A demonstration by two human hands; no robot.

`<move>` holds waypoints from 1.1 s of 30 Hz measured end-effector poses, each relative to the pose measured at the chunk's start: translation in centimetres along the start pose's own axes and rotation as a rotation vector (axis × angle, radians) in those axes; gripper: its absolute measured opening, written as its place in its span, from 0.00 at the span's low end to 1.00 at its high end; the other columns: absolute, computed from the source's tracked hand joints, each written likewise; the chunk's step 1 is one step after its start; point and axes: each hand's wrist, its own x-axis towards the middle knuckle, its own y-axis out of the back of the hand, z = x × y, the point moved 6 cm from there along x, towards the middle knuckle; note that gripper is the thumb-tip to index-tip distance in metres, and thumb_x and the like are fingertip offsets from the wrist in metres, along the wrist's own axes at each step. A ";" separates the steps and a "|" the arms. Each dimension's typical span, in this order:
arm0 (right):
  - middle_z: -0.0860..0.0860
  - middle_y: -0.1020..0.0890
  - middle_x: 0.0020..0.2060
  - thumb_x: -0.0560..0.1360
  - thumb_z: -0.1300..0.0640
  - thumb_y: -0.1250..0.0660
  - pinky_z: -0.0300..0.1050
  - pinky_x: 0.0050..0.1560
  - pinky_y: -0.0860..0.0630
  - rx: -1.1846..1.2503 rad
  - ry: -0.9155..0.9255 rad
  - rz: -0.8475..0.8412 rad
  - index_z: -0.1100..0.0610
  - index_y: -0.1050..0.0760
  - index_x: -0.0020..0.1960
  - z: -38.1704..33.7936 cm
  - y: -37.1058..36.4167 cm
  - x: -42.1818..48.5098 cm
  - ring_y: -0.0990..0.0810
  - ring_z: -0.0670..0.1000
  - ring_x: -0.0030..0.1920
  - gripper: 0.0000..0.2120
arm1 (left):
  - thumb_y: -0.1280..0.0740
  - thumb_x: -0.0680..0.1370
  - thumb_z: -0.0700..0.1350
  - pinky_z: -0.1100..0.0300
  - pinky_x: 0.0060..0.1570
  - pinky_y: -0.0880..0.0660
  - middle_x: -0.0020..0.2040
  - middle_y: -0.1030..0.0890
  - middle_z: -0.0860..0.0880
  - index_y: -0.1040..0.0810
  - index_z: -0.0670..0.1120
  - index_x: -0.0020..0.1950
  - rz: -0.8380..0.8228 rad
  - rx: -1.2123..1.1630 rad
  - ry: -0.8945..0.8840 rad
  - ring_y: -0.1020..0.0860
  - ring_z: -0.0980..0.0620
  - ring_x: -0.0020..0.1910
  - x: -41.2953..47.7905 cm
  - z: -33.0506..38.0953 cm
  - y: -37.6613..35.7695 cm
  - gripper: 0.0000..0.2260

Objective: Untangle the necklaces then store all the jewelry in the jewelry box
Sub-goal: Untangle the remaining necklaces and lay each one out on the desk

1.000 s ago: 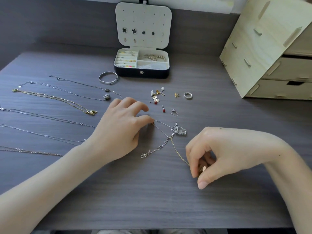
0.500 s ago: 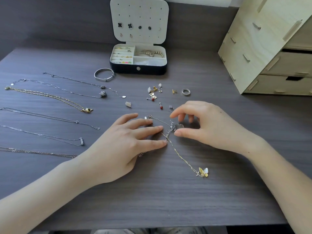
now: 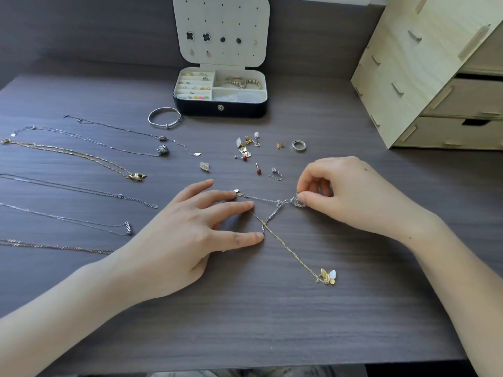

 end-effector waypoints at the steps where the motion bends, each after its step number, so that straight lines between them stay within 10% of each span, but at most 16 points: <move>1: 0.42 0.25 0.34 0.72 0.56 0.32 0.33 0.36 0.35 -0.026 -0.001 0.011 0.49 0.23 0.41 0.1 0.1 0.0 0.28 0.41 0.35 0.03 | 0.48 0.70 0.37 0.44 0.65 0.39 0.67 0.26 0.48 0.29 0.60 0.65 0.004 -0.003 -0.004 0.27 0.44 0.65 0.0 0.0 0.0 0.29; 6: 0.42 0.23 0.35 0.71 0.48 0.31 0.36 0.39 0.32 0.046 0.072 0.012 0.47 0.24 0.40 -0.8 1.1 -0.7 0.25 0.45 0.39 0.04 | 0.48 0.70 0.36 0.43 0.66 0.40 0.64 0.24 0.48 0.24 0.58 0.64 0.046 -0.021 -0.018 0.27 0.45 0.62 -0.2 0.1 0.4 0.28; 11: 0.40 0.24 0.43 0.62 0.32 0.34 0.33 0.43 0.30 0.003 0.196 -0.345 0.42 0.26 0.47 -1.6 -0.5 -4.5 0.25 0.43 0.47 0.19 | 0.46 0.69 0.35 0.45 0.65 0.38 0.59 0.22 0.49 0.22 0.56 0.62 0.090 -0.041 -0.029 0.24 0.45 0.54 -0.5 0.2 0.9 0.28; 33: 0.42 0.27 0.41 0.70 0.48 0.28 0.30 0.44 0.34 -0.071 0.105 -0.438 0.45 0.27 0.39 -1.7 -1.3 -7.7 0.30 0.37 0.47 0.07 | 0.40 0.78 0.45 0.62 0.39 0.33 0.41 0.25 0.50 0.18 0.50 0.52 0.171 -0.275 0.078 0.29 0.49 0.37 -1.5 2.0 1.5 0.12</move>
